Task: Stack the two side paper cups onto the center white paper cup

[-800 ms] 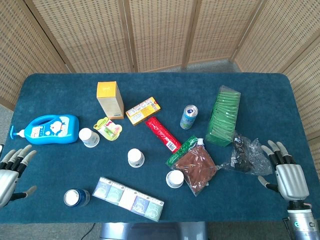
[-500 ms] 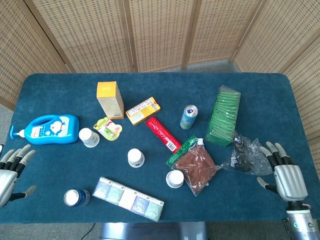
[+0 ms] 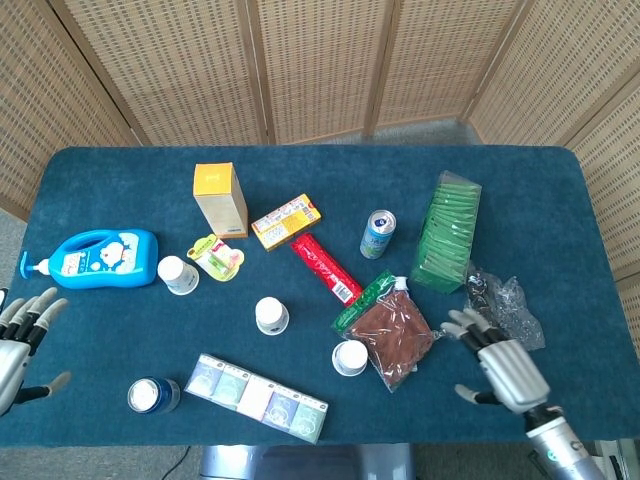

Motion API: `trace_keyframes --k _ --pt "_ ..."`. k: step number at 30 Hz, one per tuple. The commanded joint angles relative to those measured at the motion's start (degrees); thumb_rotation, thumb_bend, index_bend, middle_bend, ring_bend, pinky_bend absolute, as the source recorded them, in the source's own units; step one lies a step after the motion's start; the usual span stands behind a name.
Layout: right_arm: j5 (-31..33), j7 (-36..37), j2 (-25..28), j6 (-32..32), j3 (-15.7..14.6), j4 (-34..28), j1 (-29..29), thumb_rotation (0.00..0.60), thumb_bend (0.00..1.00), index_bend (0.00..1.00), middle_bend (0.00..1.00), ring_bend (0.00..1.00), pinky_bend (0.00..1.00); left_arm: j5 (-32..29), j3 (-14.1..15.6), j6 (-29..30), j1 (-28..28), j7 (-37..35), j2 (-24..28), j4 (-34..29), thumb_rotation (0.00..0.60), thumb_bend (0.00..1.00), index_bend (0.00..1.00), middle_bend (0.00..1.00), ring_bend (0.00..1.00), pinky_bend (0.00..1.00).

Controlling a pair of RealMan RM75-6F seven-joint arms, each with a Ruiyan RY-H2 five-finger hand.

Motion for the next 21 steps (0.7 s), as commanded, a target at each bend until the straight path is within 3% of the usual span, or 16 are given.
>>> trace_keyframes --k 1,11,21 --pt "-1.3 -0.7 -0.7 -4.5 -0.4 -2.4 3.4 0.6 0.21 0.16 0.08 0.0 0.28 -0.4 -0.1 -0.5 -0.1 0.0 -0.1 0.2 0.6 0.23 0.0 0.0 0.0 0.0" --pt "1.8 -6.7 -8.3 -13.1 2.5 -2.7 9.9 0.6 0.21 0.14 0.07 0.0 0.28 -1.4 -0.7 -1.3 -0.4 -0.2 -0.4 0.8 0.6 0.23 0.0 0.0 0.0 0.0" --pt "5.7 -11.8 -14.9 -17.7 4.5 -1.8 14.3 0.6 0.21 0.13 0.07 0.0 0.29 -2.5 -1.0 -2.4 -0.6 -0.2 -0.7 1.5 0.6 0.23 0.0 0.0 0.0 0.0"
